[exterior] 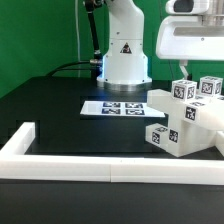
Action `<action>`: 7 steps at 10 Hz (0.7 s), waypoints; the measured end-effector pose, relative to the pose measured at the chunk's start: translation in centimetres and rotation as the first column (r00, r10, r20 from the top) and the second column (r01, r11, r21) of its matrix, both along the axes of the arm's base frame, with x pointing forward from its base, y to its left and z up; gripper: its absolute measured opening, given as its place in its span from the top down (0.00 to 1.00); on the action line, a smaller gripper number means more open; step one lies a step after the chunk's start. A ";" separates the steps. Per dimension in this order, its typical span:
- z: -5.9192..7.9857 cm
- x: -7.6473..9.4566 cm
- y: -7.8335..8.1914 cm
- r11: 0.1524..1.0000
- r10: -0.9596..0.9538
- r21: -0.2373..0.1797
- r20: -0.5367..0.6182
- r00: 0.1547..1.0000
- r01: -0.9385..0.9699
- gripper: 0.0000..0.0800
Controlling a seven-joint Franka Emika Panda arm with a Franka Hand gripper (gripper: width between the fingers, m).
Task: Assemble chair
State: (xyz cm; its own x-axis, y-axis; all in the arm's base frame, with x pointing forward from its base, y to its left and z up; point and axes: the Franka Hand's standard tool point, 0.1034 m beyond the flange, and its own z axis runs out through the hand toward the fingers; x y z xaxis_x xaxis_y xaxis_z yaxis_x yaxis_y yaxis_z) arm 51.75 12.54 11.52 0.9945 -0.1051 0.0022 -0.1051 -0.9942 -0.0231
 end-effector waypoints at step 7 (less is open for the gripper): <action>0.0 0.0 -0.2 0.910 0.414 -0.010 0.009 0.910 -0.414 0.19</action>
Offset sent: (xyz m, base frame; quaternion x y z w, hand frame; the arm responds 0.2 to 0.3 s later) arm 0.0004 0.0011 -0.0003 -0.0037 0.0065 -0.1992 0.9799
